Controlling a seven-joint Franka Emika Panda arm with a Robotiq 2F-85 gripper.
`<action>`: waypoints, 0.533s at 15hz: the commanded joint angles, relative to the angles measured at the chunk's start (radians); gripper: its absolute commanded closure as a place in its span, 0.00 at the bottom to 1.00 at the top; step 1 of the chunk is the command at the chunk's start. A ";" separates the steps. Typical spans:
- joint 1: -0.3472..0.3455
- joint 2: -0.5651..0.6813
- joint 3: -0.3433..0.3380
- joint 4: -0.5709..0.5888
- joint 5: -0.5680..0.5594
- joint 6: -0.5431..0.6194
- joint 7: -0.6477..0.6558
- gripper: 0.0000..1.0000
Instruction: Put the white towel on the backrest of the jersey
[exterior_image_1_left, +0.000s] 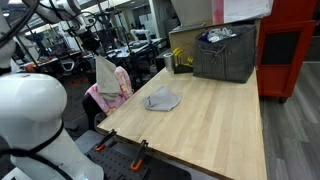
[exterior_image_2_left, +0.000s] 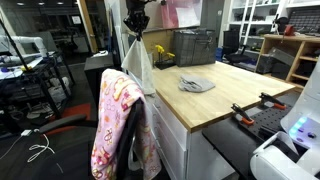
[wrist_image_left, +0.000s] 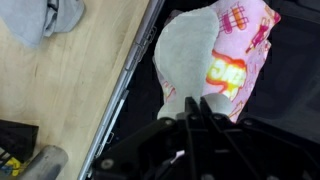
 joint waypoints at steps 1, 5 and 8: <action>0.027 0.047 0.008 0.087 -0.025 -0.052 -0.027 0.99; 0.062 0.085 0.010 0.146 -0.041 -0.068 -0.022 0.99; 0.086 0.108 0.010 0.188 -0.045 -0.090 -0.020 0.99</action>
